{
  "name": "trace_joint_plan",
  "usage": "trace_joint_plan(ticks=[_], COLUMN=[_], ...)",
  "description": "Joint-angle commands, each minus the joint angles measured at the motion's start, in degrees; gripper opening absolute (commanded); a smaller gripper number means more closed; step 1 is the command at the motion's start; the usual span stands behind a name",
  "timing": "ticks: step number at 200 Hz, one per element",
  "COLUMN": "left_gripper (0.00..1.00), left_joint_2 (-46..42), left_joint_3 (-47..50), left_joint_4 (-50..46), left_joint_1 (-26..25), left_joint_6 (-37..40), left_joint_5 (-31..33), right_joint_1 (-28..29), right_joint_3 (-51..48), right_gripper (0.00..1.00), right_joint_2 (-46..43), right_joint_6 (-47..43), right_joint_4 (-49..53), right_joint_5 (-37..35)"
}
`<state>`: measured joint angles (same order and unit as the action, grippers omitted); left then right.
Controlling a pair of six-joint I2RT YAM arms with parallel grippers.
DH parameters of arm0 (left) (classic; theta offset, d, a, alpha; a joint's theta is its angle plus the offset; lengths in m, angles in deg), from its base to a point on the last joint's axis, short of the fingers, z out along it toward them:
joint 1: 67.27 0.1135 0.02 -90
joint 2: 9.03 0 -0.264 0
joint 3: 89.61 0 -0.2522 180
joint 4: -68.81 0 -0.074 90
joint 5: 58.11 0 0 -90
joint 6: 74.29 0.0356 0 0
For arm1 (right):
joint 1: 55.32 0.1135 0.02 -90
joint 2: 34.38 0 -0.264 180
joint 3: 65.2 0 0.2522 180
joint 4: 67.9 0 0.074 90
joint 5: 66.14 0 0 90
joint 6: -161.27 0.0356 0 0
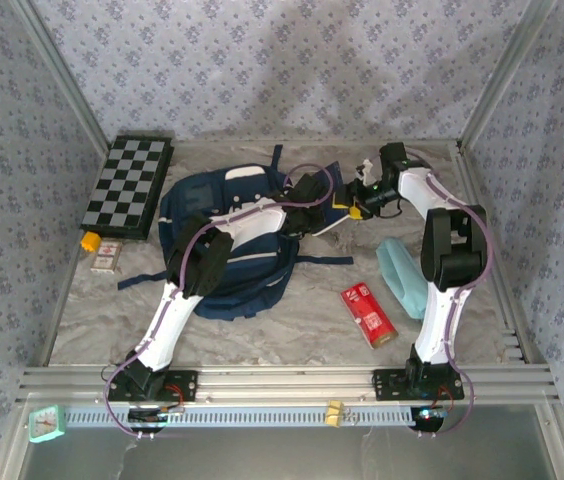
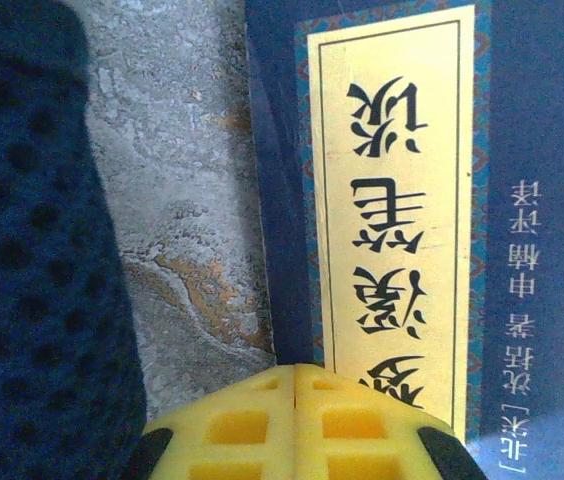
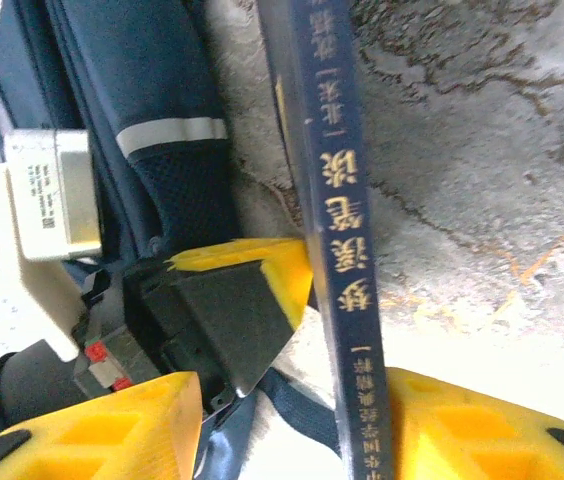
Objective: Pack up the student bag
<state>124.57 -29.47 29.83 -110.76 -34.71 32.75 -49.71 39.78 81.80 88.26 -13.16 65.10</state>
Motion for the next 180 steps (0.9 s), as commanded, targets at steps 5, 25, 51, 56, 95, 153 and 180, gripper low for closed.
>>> trace_joint_plan(ticks=[5, 25, 51, 56, 95, 153, 180], left_gripper=[0.0, 0.0, 0.0, 0.0, 0.0, 0.13, 0.28], left_joint_2=[0.6, 0.3, -0.4, -0.4, -1.6, -16.9, -27.3], left_joint_3=[1.8, 1.6, 1.3, 1.1, -2.4, 3.9, 13.3], left_joint_4=[-3.9, -3.9, -3.7, -3.6, -5.4, -0.3, 5.6], left_joint_1=[-0.1, 0.0, 0.0, 0.0, 0.6, 3.0, 4.5], left_joint_6=[0.5, 0.4, 0.6, 0.7, 1.1, -5.7, -13.3], left_joint_5=[-0.9, -0.9, -1.2, -1.2, -3.1, -8.0, -6.9], right_joint_1=[0.7, 0.9, 0.8, 0.7, 0.5, -2.8, -1.9], right_joint_3=[4.8, 5.3, 4.5, 4.5, 5.2, -2.0, -9.1], right_gripper=[0.41, 0.31, 0.17, 0.14, 0.05, 0.0, 0.0], right_joint_2=[1.8, 2.1, 1.3, 1.1, -0.9, -14.2, -21.9], right_joint_6=[-2.6, -3.1, -3.0, -3.0, -2.3, 7.0, 16.2], right_joint_4=[3.2, 3.1, 2.6, 2.5, 2.2, -8.8, -18.6], right_joint_5=[-4.3, -4.7, -5.6, -5.6, -6.5, -5.9, -9.0])
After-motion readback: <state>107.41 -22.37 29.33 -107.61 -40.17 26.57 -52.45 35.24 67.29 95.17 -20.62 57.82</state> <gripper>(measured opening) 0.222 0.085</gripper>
